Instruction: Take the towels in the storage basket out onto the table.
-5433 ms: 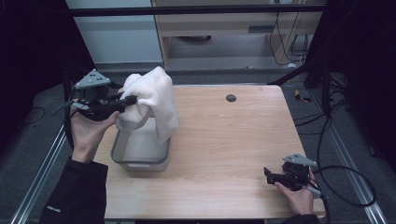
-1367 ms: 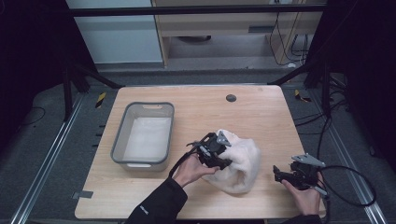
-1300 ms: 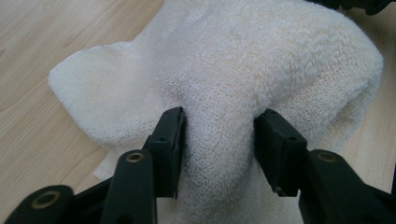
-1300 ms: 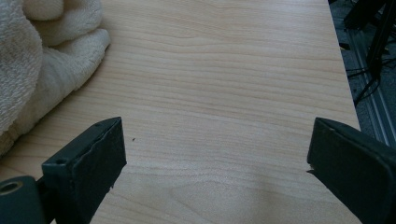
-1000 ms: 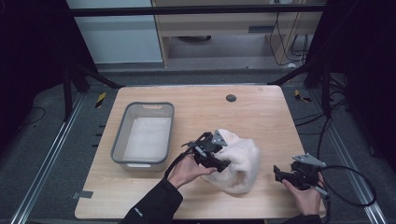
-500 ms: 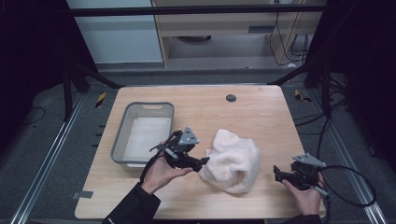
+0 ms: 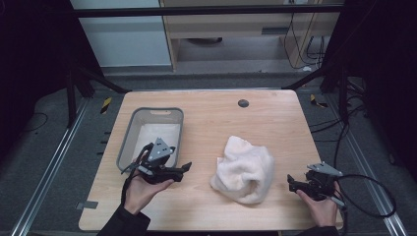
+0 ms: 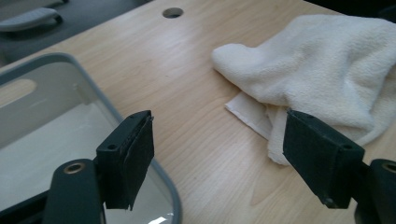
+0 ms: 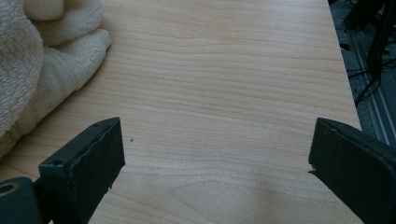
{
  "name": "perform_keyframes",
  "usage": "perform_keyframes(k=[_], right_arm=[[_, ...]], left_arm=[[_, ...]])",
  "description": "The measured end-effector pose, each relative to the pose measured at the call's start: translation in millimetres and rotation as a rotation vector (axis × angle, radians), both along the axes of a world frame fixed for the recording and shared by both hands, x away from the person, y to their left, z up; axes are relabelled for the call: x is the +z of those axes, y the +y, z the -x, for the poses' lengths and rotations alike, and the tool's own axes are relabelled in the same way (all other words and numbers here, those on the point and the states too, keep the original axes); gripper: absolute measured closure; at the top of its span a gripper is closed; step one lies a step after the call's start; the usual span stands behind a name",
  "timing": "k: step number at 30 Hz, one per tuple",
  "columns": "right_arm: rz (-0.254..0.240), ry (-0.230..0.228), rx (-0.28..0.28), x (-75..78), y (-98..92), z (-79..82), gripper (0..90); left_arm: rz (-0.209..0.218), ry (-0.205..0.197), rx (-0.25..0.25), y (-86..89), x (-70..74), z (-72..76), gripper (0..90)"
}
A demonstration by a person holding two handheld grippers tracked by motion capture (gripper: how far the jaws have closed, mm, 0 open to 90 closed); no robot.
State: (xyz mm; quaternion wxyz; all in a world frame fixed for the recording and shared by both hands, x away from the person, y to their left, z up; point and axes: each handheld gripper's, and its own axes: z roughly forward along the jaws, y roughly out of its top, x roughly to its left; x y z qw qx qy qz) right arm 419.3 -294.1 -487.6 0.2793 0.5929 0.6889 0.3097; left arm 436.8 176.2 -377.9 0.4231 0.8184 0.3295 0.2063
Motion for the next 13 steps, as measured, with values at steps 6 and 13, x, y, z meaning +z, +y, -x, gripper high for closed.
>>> perform_keyframes(k=[6, 13], right_arm=[[-0.004, -0.002, 0.000, -0.1, -0.1, 0.5, 3.4], [-0.003, -0.003, 0.002, 0.0, 0.4, 1.0, 3.4]], left_arm=[[0.035, -0.012, 0.068, 20.9, -5.5, 4.1, 24.5], [0.059, -0.028, 0.147, 46.5, -9.2, 7.4, 24.1]])
